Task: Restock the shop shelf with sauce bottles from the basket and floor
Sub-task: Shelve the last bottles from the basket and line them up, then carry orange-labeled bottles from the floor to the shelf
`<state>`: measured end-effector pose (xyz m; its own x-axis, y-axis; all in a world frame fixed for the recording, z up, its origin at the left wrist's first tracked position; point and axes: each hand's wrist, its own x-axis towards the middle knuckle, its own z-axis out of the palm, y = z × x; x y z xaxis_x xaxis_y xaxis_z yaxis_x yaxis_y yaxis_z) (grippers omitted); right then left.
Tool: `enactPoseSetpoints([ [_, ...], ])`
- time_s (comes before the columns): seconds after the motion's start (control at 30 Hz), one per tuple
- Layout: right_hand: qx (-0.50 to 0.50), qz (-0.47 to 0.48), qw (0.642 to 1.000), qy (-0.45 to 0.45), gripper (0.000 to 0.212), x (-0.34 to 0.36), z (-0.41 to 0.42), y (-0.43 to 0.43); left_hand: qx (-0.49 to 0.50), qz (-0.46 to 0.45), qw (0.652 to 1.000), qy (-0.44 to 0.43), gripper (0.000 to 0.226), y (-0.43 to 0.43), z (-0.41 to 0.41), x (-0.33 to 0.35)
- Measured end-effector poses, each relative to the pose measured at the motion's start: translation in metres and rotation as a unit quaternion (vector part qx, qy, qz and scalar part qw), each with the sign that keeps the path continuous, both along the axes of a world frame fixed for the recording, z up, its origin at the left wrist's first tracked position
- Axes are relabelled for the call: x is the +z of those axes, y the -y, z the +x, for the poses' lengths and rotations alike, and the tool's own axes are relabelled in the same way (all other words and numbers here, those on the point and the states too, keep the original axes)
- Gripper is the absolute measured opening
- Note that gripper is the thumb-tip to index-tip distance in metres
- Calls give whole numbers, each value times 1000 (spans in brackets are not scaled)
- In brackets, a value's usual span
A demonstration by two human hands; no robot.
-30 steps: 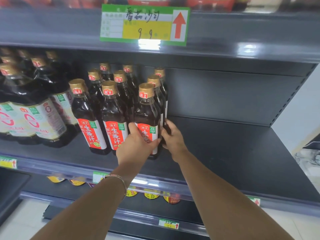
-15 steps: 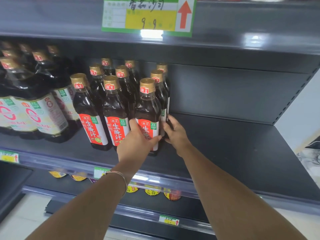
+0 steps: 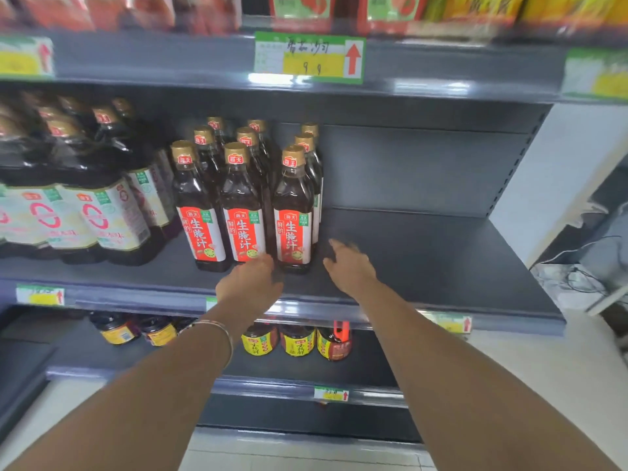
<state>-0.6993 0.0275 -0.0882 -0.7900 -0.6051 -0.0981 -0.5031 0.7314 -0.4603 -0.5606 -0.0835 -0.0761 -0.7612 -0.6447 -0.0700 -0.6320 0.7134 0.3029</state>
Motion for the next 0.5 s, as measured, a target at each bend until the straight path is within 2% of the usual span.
enactPoseSetpoints([
  [0.1,-8,25,999,-34,52,7,41,-17,-51,-16,998,37,26,-7,33,2],
  [0.27,-29,22,999,-30,50,0,112,-52,-115,-7,991,64,25,-36,88,-10],
  [0.5,-102,45,992,52,47,-45,157,-169,-242,-13,964,108,19,-122,111,-40],
])
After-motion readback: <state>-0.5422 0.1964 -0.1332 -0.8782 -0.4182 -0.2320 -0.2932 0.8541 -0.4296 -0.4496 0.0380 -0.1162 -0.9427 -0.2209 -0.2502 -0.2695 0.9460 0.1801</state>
